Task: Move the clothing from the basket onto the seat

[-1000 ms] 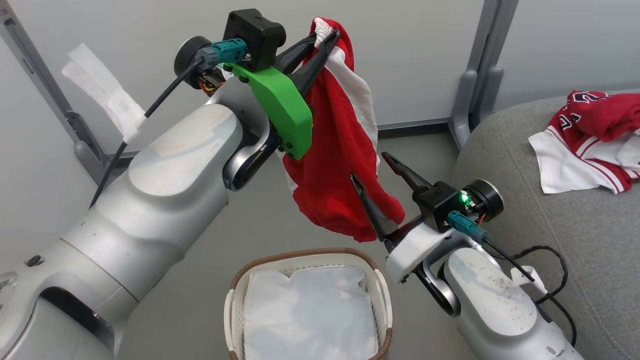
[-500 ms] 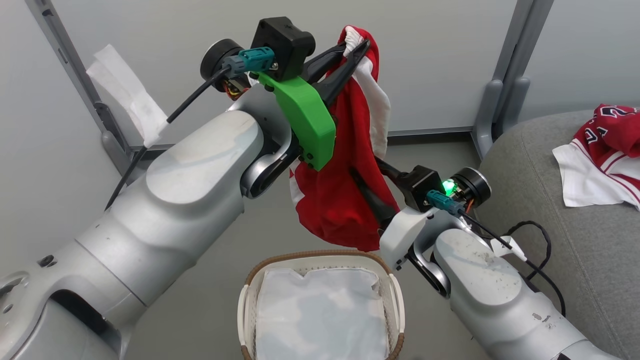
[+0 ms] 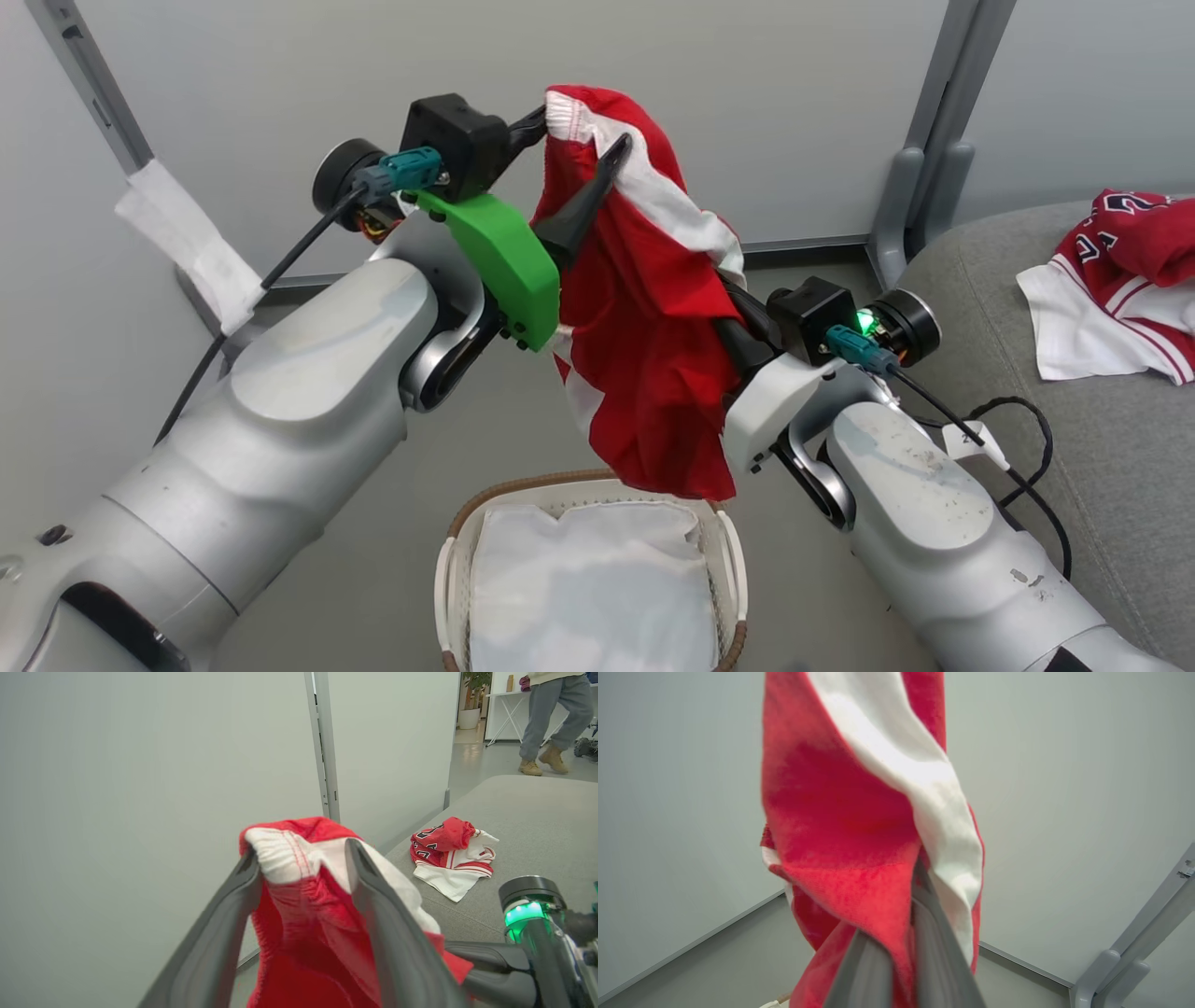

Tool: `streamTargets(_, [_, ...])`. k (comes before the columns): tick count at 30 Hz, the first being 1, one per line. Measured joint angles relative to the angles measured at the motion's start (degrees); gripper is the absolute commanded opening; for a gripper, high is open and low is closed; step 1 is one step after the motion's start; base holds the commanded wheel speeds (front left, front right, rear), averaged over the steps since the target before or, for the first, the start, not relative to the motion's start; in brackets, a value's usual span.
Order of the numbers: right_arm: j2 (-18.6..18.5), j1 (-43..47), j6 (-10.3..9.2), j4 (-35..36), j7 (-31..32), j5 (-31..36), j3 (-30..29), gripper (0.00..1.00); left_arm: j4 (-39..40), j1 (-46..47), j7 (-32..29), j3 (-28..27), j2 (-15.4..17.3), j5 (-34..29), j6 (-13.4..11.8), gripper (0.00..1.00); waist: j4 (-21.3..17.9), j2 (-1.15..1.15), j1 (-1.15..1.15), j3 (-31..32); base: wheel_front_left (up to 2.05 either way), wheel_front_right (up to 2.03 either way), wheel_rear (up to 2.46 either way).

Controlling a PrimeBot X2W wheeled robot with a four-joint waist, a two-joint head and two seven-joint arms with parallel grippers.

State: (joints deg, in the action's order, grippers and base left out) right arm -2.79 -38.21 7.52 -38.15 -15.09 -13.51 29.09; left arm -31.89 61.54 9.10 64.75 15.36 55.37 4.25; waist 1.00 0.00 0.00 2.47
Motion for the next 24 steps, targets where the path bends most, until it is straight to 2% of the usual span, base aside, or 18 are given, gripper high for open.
streamTargets(9, [-0.47,0.08,0.00,-0.27,0.00,4.31,-5.37,0.00,-1.67,-4.36,2.75,0.03,1.52,0.03,-0.81,1.00,-1.67,0.00,0.00,-0.14,0.00,0.00,0.00])
streamTargets(15, [-2.24,1.29,0.01,0.55,0.00,5.76,-7.84,0.00,-1.79,-7.68,3.94,0.56,1.89,-0.03,-1.24,1.00,-2.86,0.00,0.00,-0.35,0.00,0.00,0.00])
streamTargets(24, [-6.77,2.55,0.00,2.88,0.00,7.02,-13.73,0.00,-0.01,-11.39,5.09,0.31,3.31,-0.30,-2.25,1.00,-5.77,0.00,0.00,-0.87,0.00,0.00,0.00])
